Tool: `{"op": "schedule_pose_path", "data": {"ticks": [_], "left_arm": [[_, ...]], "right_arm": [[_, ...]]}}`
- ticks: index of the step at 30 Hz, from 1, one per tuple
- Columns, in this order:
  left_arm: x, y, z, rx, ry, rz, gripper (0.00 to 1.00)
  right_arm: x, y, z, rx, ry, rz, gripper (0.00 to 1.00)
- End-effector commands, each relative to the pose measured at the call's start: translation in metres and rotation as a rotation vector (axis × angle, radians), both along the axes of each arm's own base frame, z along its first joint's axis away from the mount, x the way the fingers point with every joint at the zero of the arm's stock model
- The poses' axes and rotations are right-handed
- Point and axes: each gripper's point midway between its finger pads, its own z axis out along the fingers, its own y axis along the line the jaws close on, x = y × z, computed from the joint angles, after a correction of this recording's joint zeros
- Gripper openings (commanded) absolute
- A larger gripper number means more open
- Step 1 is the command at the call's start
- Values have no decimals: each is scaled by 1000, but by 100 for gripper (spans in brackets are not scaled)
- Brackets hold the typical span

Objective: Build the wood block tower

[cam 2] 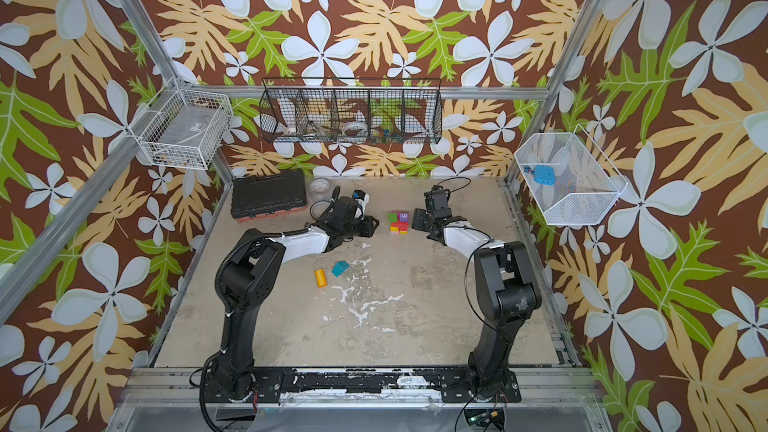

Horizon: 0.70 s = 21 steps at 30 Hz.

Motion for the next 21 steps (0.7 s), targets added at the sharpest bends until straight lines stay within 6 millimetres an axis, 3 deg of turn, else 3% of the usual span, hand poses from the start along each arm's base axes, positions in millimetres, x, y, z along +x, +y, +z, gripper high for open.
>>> {"op": "schedule_pose_path", "data": {"ticks": [1,9,21], "left_arm": [[7,-3,-6,18,16,11,32],[23,-19,-19,35,45,-9,31],[32,-38,-12,67,31,-18,30]], "right_arm": [[3,-8,-4,-26,14,-12,66],[13,-7,-20,-28,54,6,64],[18,-1,-32,-18,82,32,62]]}}
